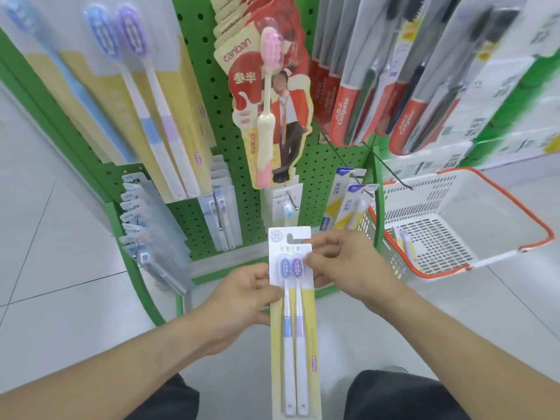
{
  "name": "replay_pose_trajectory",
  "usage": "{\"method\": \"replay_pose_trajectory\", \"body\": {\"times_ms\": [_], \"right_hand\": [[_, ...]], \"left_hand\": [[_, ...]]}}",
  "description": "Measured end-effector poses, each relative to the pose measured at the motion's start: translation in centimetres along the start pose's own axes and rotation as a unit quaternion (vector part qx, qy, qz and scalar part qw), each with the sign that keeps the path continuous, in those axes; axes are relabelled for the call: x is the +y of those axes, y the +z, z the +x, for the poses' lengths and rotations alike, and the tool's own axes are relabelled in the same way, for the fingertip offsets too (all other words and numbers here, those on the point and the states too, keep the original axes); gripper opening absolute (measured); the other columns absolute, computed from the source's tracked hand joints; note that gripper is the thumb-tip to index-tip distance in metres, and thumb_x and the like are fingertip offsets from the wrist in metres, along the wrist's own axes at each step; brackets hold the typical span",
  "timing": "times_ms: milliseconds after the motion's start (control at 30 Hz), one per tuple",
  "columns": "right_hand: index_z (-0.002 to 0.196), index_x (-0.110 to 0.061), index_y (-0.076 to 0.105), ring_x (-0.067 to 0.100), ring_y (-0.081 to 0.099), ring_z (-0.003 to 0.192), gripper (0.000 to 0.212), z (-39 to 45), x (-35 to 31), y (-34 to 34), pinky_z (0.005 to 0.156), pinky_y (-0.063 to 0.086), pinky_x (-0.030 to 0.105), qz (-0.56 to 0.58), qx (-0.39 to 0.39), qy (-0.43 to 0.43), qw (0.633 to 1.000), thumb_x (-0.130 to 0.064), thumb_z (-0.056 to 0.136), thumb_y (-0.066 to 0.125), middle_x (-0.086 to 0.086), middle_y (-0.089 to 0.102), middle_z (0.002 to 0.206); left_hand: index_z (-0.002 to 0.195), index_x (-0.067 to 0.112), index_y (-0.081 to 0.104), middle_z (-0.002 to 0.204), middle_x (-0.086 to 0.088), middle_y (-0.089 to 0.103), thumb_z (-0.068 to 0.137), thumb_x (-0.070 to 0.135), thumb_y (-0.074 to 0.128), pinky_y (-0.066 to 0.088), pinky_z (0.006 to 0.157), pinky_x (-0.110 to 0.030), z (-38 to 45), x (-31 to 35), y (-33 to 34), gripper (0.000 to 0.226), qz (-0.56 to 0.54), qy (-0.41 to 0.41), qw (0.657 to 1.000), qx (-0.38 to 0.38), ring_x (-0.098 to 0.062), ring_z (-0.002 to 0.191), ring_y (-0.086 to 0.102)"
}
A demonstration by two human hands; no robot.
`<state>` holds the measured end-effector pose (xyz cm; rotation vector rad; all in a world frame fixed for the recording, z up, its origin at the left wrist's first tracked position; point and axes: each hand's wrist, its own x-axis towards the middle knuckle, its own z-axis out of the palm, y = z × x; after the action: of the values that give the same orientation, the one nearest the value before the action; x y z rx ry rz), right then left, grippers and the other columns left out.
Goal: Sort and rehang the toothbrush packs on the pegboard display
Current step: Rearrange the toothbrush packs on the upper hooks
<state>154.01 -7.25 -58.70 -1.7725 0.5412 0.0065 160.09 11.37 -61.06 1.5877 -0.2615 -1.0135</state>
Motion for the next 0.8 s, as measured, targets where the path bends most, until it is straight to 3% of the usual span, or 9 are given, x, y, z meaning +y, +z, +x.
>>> {"method": "replay_pose_trajectory", "body": {"times_ms": [167,267,333,433,533,600,667,700,800], "right_hand": [[0.109,-0.024,0.058,0.013,0.064,0.063,0.046,-0.3,-0.8,1.3,0.055,0.053,0.024,-0.113,-0.064,-0.029,0.991,0.005,0.078,0.076,0.009,0.073,0.09],[0.107,-0.02,0.059,0.018,0.067,0.06,0.047,0.0,-1.1,1.9,0.055,0.059,0.033,-0.082,-0.053,-0.036,0.995,0.012,0.077,0.074,0.011,0.074,0.083],[0.109,-0.015,0.061,0.024,0.068,0.061,0.048,0.2,-1.0,2.1,0.06,0.063,0.044,-0.038,-0.047,-0.027,0.998,0.016,0.075,0.072,0.015,0.074,0.082],[0.113,-0.016,0.062,0.022,0.068,0.061,0.049,0.4,-0.7,2.6,0.059,0.062,0.04,-0.015,-0.035,-0.023,0.999,0.015,0.076,0.071,0.016,0.075,0.085],[0.117,-0.019,0.06,0.026,0.07,0.073,0.047,0.9,0.2,3.3,0.075,0.06,0.044,-0.009,-0.035,-0.004,0.999,0.008,0.08,0.072,0.012,0.076,0.09],[0.118,-0.016,0.061,0.029,0.071,0.078,0.041,1.0,0.7,3.5,0.078,0.06,0.04,-0.024,-0.072,0.014,0.997,0.005,0.084,0.071,0.011,0.076,0.093],[0.115,-0.011,0.063,0.025,0.07,0.077,0.034,0.9,0.9,3.7,0.072,0.06,0.033,-0.037,-0.111,0.022,0.993,0.006,0.086,0.069,0.014,0.075,0.094],[0.114,-0.01,0.064,0.024,0.069,0.077,0.033,0.9,0.8,3.7,0.071,0.06,0.031,-0.042,-0.121,0.021,0.992,0.006,0.086,0.069,0.016,0.075,0.096],[0.116,-0.013,0.064,0.021,0.06,0.074,0.04,1.0,0.6,3.4,0.073,0.056,0.034,-0.09,-0.134,-0.01,0.987,0.007,0.083,0.073,0.015,0.073,0.095]], "left_hand": [[0.108,0.009,0.071,0.096,-0.011,0.079,0.098,-0.002,0.055,0.06,0.085,-0.052,-0.8,0.2,0.6,0.022,0.026,0.022,0.995,0.098,-0.039,0.096,0.073],[0.104,0.021,0.069,0.092,0.001,0.079,0.095,0.003,0.058,0.058,0.08,-0.059,-0.5,-0.2,0.2,0.023,0.102,0.063,0.982,0.146,-0.035,0.088,0.074],[0.106,0.025,0.064,0.091,0.003,0.079,0.093,0.003,0.058,0.057,0.08,-0.061,-0.4,-0.2,-0.1,0.026,0.131,0.064,0.98,0.135,-0.037,0.087,0.073],[0.114,0.025,0.061,0.094,0.0,0.079,0.089,-0.003,0.062,0.056,0.083,-0.062,-0.4,-0.2,-0.6,0.037,0.129,0.049,0.984,0.11,-0.038,0.087,0.074],[0.118,0.023,0.062,0.097,-0.003,0.079,0.086,-0.005,0.065,0.058,0.083,-0.06,-0.2,-0.4,-1.1,0.043,0.103,0.033,0.988,0.109,-0.04,0.089,0.073],[0.118,0.021,0.062,0.096,-0.002,0.079,0.085,-0.005,0.068,0.063,0.07,-0.047,-0.1,-0.8,-1.3,0.042,0.086,0.016,0.99,0.112,-0.028,0.081,0.076],[0.117,0.019,0.062,0.096,-0.004,0.078,0.085,-0.006,0.068,0.058,0.058,-0.03,-0.2,-1.0,-1.3,0.041,0.065,0.001,0.991,0.114,-0.019,0.076,0.075],[0.116,0.018,0.062,0.097,-0.005,0.078,0.085,-0.008,0.067,0.058,0.058,-0.029,-0.3,-1.1,-1.3,0.041,0.056,-0.004,0.992,0.115,-0.019,0.077,0.076],[0.114,0.02,0.063,0.1,-0.006,0.077,0.084,-0.01,0.063,0.064,0.07,-0.046,-0.4,-1.4,-1.2,0.042,0.045,0.002,0.991,0.124,-0.025,0.085,0.076]]}}
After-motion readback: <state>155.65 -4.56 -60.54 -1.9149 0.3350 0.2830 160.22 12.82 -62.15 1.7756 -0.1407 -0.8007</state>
